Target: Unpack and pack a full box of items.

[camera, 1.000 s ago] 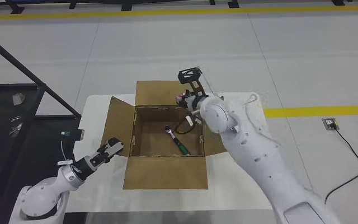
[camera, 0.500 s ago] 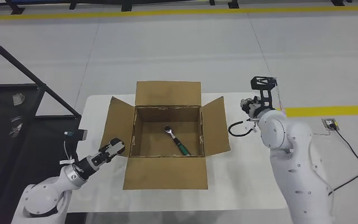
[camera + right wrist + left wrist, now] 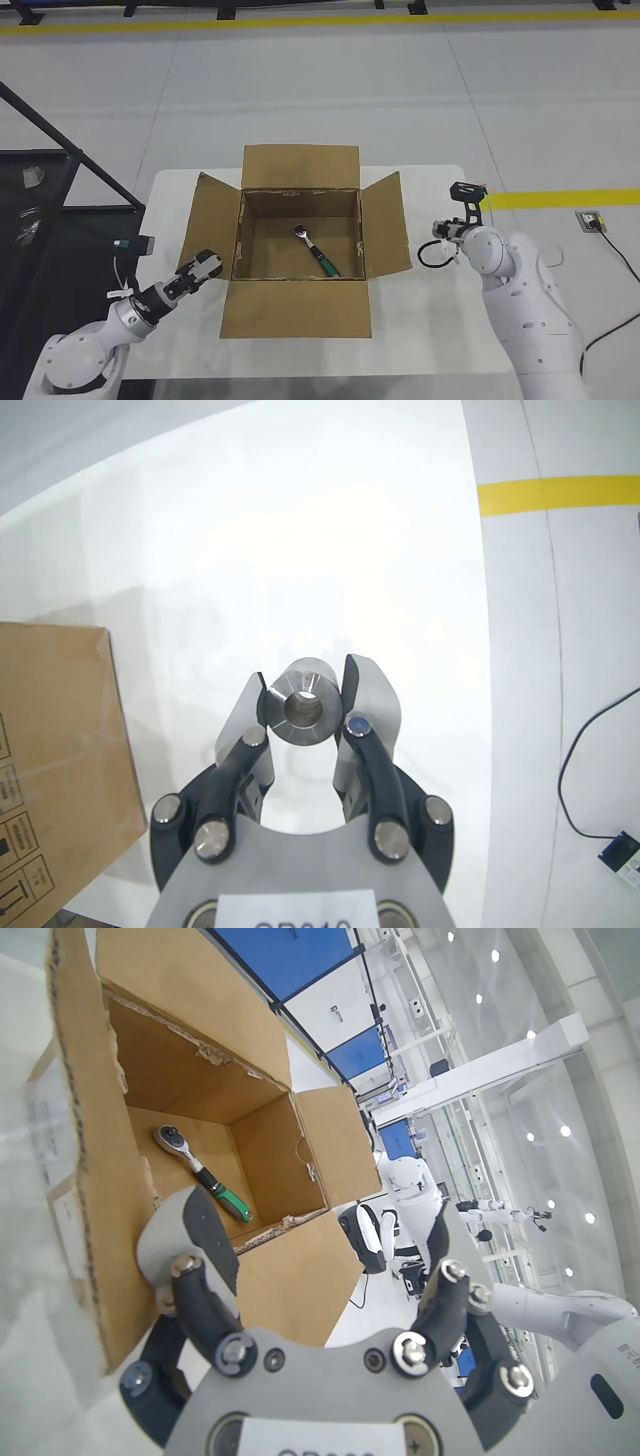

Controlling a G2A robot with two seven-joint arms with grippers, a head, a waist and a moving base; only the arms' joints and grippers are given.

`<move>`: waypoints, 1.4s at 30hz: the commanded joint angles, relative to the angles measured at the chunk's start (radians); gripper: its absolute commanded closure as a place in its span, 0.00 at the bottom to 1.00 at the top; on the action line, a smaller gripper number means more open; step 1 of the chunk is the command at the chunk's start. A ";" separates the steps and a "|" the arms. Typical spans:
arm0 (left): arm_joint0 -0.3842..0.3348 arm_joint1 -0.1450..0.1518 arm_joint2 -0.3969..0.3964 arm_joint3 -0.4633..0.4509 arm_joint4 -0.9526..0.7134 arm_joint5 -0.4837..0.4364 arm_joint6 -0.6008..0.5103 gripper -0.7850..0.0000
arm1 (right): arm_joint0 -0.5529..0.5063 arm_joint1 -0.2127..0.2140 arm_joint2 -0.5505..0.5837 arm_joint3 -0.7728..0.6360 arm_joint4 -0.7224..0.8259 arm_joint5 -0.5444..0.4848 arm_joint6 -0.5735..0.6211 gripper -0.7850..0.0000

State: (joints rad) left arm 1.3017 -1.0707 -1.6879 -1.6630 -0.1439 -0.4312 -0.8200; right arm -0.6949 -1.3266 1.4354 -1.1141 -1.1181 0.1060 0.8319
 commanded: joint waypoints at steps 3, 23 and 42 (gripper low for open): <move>-0.004 0.002 0.011 -0.013 0.013 0.009 0.004 0.00 | -0.007 0.002 0.003 0.037 0.013 -0.006 -0.005 1.00; 0.004 0.014 0.015 -0.006 -0.001 -0.001 0.017 0.00 | 0.029 0.008 -0.022 0.107 0.051 -0.009 0.026 0.00; 0.075 0.032 -0.101 -0.011 -0.037 -0.061 0.061 0.00 | 0.247 -0.038 -0.407 -0.539 0.072 -0.041 0.233 0.00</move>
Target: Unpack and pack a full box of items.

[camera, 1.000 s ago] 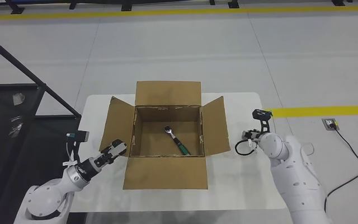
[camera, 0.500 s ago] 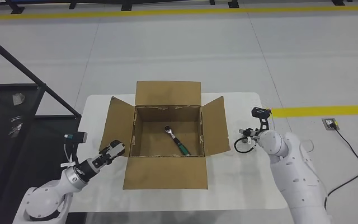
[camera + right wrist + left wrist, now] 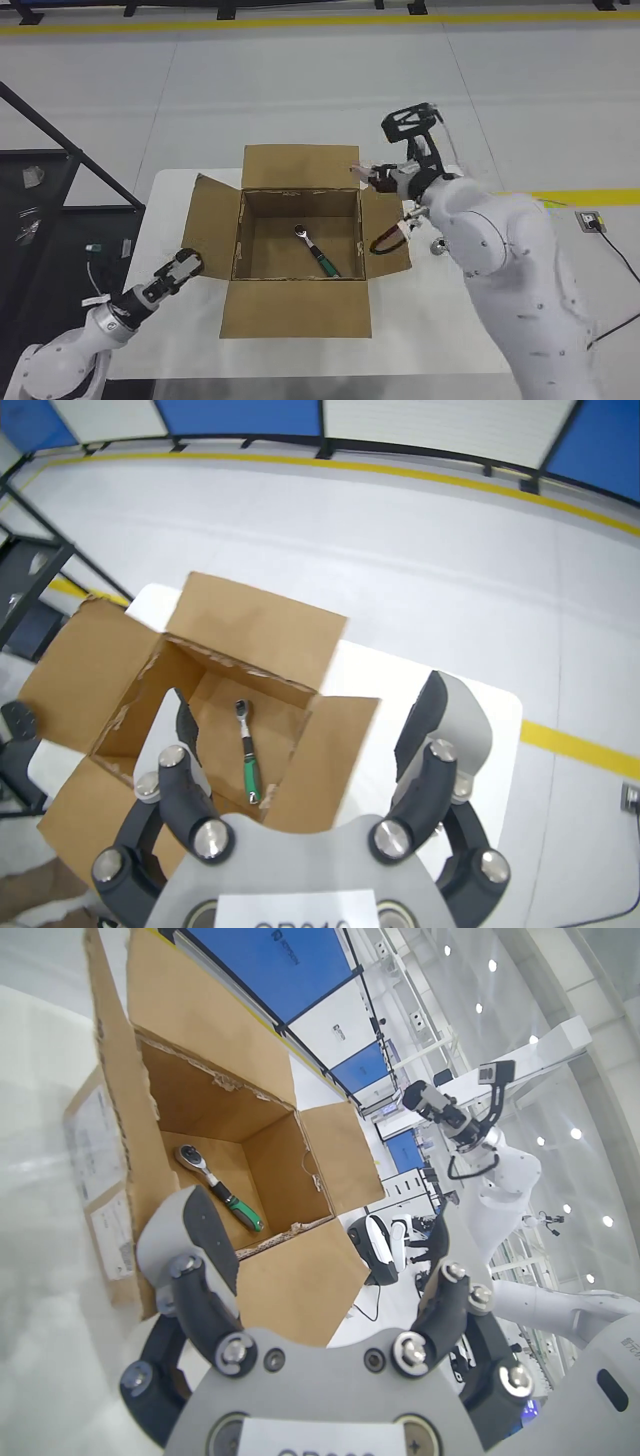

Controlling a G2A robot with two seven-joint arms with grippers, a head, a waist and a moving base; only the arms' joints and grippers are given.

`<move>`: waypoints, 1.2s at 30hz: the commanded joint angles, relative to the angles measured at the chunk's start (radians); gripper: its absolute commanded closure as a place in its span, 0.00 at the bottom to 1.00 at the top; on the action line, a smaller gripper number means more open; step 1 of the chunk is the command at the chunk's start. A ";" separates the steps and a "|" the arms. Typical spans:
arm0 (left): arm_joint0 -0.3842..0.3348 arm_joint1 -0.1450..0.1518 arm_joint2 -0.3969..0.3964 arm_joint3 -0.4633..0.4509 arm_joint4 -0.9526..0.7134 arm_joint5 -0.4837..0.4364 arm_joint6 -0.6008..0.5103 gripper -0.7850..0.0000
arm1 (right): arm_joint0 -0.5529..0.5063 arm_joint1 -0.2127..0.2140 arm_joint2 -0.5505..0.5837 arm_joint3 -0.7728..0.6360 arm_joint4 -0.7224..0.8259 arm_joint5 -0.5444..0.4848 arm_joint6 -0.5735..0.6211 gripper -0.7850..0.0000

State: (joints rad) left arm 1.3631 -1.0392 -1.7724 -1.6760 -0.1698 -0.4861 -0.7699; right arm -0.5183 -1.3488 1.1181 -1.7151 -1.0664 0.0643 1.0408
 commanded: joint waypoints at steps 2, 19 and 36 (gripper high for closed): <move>0.038 0.001 -0.040 0.009 -0.036 -0.018 0.027 0.00 | 0.158 -0.048 -0.200 0.178 0.076 -0.004 0.039 0.00; 0.086 0.007 -0.072 0.021 -0.158 -0.048 -0.006 0.00 | 0.419 -0.391 -0.682 1.188 0.473 -0.142 -0.047 0.00; 0.148 0.015 -0.070 0.062 -0.107 -0.021 -0.025 0.00 | 0.454 -0.520 -0.687 1.491 0.490 -0.205 -0.240 0.00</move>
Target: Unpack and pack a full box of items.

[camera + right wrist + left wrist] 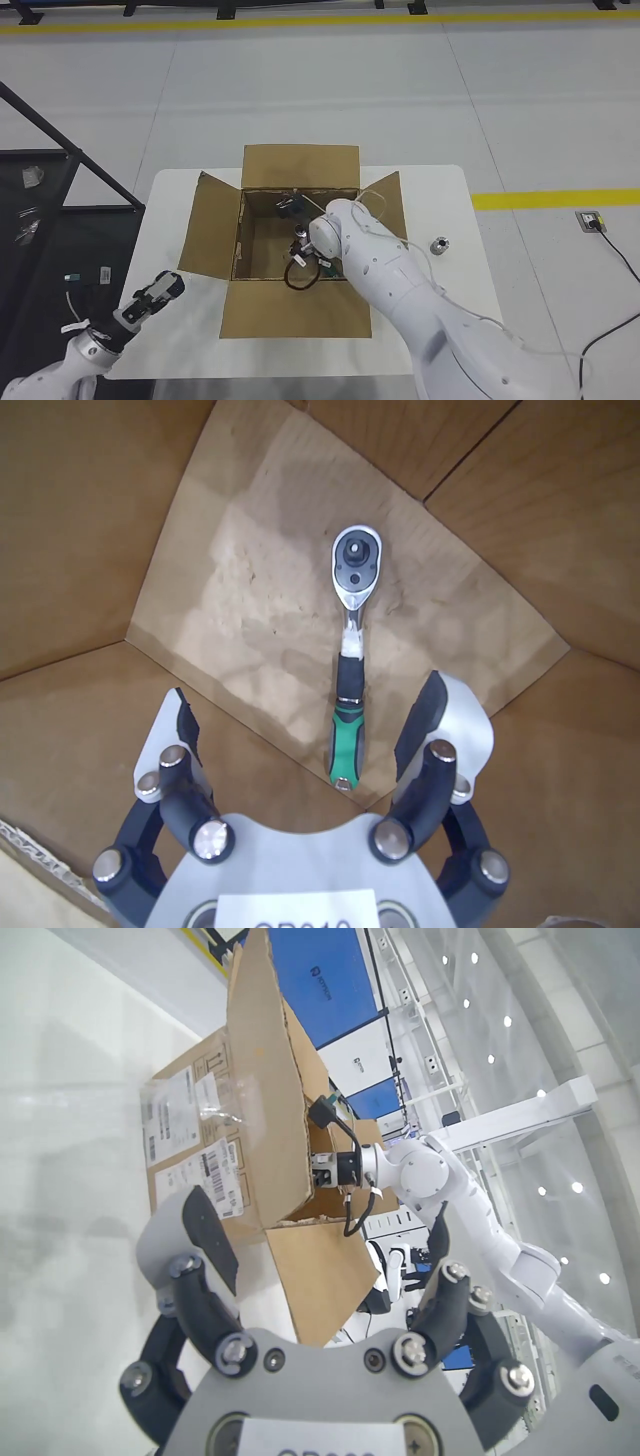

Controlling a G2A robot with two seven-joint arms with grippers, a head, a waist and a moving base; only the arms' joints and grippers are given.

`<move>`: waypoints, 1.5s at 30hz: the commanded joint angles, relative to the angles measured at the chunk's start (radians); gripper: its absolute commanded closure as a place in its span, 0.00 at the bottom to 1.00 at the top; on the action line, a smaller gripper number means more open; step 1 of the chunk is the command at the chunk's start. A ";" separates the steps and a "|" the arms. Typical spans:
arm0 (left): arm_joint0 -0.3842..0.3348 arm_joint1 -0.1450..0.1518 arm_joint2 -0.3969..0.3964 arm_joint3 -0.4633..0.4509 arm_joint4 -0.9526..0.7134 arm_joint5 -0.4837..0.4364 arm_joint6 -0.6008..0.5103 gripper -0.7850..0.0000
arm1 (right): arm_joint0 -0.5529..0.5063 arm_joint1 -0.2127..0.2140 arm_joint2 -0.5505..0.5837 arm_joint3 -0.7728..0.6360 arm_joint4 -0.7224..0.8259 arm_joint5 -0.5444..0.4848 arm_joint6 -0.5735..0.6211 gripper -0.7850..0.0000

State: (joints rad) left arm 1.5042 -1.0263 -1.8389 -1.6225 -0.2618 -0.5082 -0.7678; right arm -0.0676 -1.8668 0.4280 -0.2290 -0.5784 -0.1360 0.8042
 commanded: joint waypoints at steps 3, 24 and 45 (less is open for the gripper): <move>0.004 0.008 0.015 0.029 -0.065 0.011 -0.148 0.00 | 0.012 -0.008 0.007 0.019 0.000 -0.015 -0.009 0.00; -0.268 -0.001 0.327 0.308 -0.180 0.040 -0.459 1.00 | 0.021 -0.028 0.029 0.062 -0.034 -0.020 -0.015 0.00; -0.189 0.060 0.315 0.221 -0.152 0.048 -0.593 1.00 | -0.028 -0.039 0.040 0.060 -0.077 -0.045 0.006 0.01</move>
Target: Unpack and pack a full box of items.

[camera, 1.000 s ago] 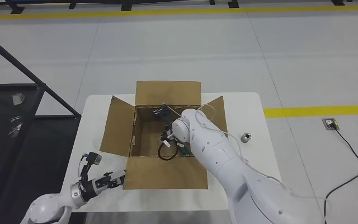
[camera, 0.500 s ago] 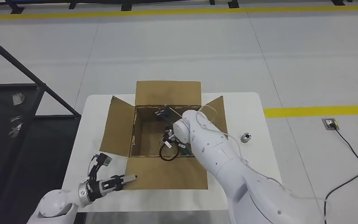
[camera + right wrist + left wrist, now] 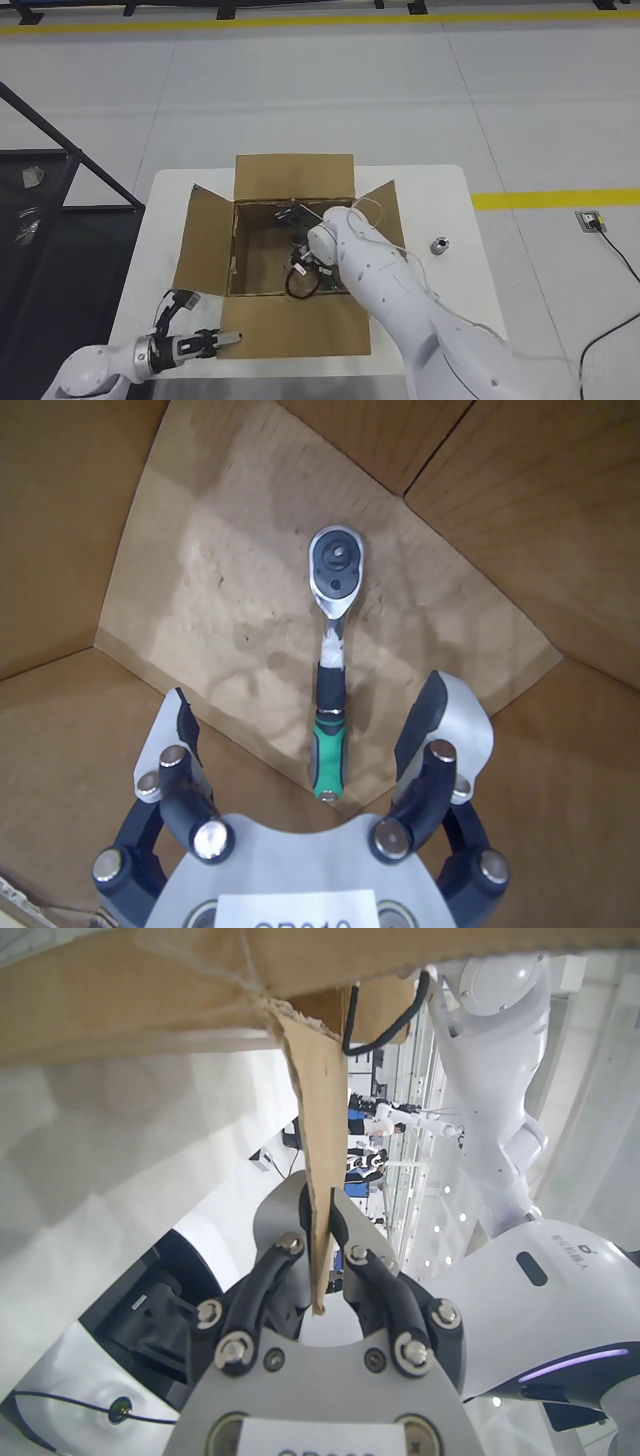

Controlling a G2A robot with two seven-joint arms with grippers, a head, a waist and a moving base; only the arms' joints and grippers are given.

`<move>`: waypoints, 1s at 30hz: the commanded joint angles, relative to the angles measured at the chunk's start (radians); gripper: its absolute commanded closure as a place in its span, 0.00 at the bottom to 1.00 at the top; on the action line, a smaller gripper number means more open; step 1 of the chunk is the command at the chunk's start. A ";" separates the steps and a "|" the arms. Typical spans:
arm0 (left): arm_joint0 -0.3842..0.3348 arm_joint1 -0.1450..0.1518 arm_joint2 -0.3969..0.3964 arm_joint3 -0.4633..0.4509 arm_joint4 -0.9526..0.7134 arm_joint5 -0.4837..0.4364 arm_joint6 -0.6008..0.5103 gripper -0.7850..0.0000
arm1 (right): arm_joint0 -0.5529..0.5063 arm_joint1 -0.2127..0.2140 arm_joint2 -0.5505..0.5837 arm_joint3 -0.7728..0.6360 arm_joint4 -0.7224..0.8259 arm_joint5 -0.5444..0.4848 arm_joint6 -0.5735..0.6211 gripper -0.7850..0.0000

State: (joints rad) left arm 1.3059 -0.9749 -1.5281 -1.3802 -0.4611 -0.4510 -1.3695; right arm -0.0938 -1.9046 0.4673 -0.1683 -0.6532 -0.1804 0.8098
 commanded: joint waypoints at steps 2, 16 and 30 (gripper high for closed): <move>0.026 0.016 0.020 -0.052 0.056 -0.021 0.021 1.00 | -0.005 -0.002 0.001 0.000 -0.005 -0.001 0.003 0.04; 0.039 0.088 0.060 -0.025 -0.042 -0.059 0.059 1.00 | -0.013 -0.009 0.002 0.006 -0.045 -0.016 0.037 0.33; 0.031 0.146 0.135 -0.035 -0.081 -0.082 0.082 1.00 | -0.036 -0.021 -0.002 0.012 -0.092 0.012 0.044 0.52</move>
State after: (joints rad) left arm 1.3350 -0.8347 -1.3977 -1.4086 -0.5406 -0.5322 -1.2884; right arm -0.1293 -1.9248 0.4648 -0.1573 -0.7445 -0.1682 0.8531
